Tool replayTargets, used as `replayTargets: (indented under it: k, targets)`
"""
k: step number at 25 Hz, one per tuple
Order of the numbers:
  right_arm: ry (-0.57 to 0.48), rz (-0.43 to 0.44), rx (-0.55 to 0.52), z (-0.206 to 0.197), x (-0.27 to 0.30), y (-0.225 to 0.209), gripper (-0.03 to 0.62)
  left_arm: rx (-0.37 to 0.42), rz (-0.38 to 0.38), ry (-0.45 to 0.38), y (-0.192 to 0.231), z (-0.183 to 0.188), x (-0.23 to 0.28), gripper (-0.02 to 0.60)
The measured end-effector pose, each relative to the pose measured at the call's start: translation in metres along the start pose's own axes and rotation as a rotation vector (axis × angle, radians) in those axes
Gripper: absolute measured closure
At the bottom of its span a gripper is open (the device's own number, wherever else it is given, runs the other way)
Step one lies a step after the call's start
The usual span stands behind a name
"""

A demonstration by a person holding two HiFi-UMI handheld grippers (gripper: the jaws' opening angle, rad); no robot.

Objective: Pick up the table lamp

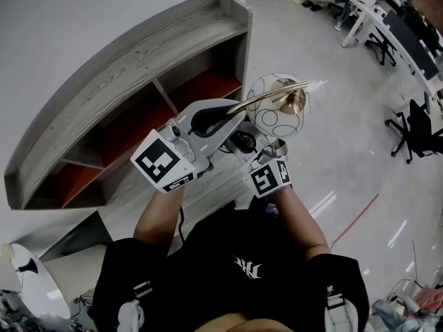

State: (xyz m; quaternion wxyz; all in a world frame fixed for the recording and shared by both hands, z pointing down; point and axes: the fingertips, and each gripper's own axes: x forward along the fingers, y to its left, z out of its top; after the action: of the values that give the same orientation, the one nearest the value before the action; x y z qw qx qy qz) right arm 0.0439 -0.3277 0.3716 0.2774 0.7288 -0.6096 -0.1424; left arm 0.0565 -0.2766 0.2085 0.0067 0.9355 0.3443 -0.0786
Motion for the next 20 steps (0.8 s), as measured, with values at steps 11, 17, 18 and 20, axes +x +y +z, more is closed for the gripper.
replayTargets:
  k: [11, 17, 18, 20]
  targets:
    - [-0.025, 0.005, -0.029, 0.020, 0.001, -0.006, 0.562, 0.018, 0.009, -0.035, -0.001, 0.021, -0.007, 0.566]
    - [-0.028, 0.007, -0.034, 0.028, 0.007, -0.006, 0.562, 0.028, 0.008, -0.039, 0.001, 0.028, -0.013, 0.566]
    - [-0.029, 0.007, -0.036, 0.029, 0.007, -0.006, 0.562, 0.029, 0.009, -0.041, 0.001, 0.029, -0.013, 0.566]
    - [-0.031, 0.007, -0.043, 0.030, 0.005, -0.007, 0.562, 0.031, 0.011, -0.044, 0.000, 0.031, -0.012, 0.566]
